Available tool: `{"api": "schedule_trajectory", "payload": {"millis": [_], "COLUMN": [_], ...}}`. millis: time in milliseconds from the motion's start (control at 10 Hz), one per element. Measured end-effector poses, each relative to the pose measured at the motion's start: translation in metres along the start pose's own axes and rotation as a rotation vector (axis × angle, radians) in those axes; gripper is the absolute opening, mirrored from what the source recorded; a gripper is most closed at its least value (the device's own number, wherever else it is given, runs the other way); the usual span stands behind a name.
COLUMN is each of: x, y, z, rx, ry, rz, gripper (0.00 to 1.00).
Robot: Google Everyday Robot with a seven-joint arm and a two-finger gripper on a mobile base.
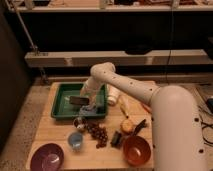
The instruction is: Wipe tray with eraser
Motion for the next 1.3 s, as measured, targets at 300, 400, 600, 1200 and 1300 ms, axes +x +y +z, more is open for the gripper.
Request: {"api": "schedule_trajectory", "payload": {"millis": [300,400,600,1200,1300], "x": [0.051,0.065,0.092,0.06,0.046], "y": [0.005,0.0,-0.021,-0.09,-0.09], "z": [-0.018,-0.017,-0.01,0.04,0.043], "rx": [0.001,0.0,0.003,-0.028,-0.034], "ry": [0.056,0.073,0.099,0.068,0.055], "rz": [0.052,0.065,0.092,0.029,0.008], "gripper": [0.0,0.0,0.0,0.0,0.0]}}
